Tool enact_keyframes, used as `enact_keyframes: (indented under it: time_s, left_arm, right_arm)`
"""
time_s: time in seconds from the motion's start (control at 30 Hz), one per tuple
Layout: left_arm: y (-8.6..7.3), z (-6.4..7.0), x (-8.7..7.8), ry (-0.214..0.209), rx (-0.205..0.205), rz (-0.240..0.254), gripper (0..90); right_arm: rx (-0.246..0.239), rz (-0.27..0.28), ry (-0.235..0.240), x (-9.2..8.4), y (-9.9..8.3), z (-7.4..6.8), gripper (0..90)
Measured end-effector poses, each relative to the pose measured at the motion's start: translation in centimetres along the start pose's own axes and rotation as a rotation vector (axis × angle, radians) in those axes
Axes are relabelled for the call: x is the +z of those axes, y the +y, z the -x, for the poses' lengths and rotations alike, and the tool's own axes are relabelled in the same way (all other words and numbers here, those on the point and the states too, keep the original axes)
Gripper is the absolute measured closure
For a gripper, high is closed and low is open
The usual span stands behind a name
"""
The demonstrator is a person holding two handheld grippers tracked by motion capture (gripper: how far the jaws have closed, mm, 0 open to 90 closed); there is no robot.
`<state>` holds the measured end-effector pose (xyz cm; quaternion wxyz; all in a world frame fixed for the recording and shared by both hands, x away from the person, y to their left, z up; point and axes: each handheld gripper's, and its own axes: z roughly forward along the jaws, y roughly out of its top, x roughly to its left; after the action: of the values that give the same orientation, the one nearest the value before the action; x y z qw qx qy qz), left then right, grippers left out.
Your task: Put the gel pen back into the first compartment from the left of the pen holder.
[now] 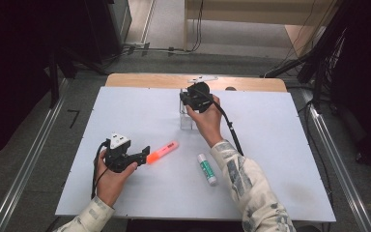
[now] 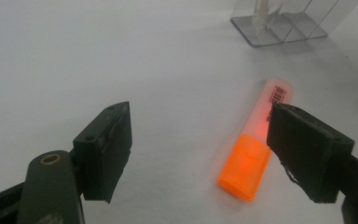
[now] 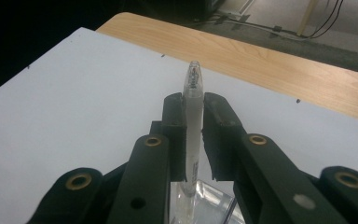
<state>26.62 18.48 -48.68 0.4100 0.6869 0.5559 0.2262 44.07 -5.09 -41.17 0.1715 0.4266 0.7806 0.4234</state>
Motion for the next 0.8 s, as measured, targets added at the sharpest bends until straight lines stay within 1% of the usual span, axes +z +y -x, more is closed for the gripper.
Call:
enact_keyframes:
  time_s: [0.13,0.37,0.4,0.57,0.67,0.73,0.8]
  left_arm:
    - [0.0,0.0,0.0,-0.001,-0.001,0.0,22.7]
    - [0.0,0.0,0.0,-0.001,-0.003,0.0,22.8]
    - [0.0,0.0,0.0,-0.002,-0.003,0.0,22.7]
    - [0.0,0.0,0.1,-0.001,-0.001,-0.002,22.7]
    - [0.0,0.0,0.1,-0.001,-0.001,-0.001,22.7]
    - [0.0,0.0,0.1,-0.002,0.0,-0.002,22.7]
    - [0.0,0.0,0.1,-0.002,0.001,-0.004,22.7]
  right_arm:
    - [-0.003,-0.003,0.005,0.1,-0.3,0.0,73.8]
    - [-0.001,-0.011,0.022,0.0,-0.8,0.1,65.2]
    - [-0.008,-0.007,0.022,-0.1,-0.9,0.2,63.9]
    - [-0.019,-0.008,0.031,-0.5,-1.1,0.4,54.2]
    - [-0.026,0.003,0.035,-1.0,-1.2,0.5,49.1]
    - [-0.03,0.015,0.047,-1.3,-1.4,0.6,43.1]
    - [-0.037,0.026,0.042,-1.7,-1.6,0.7,41.2]
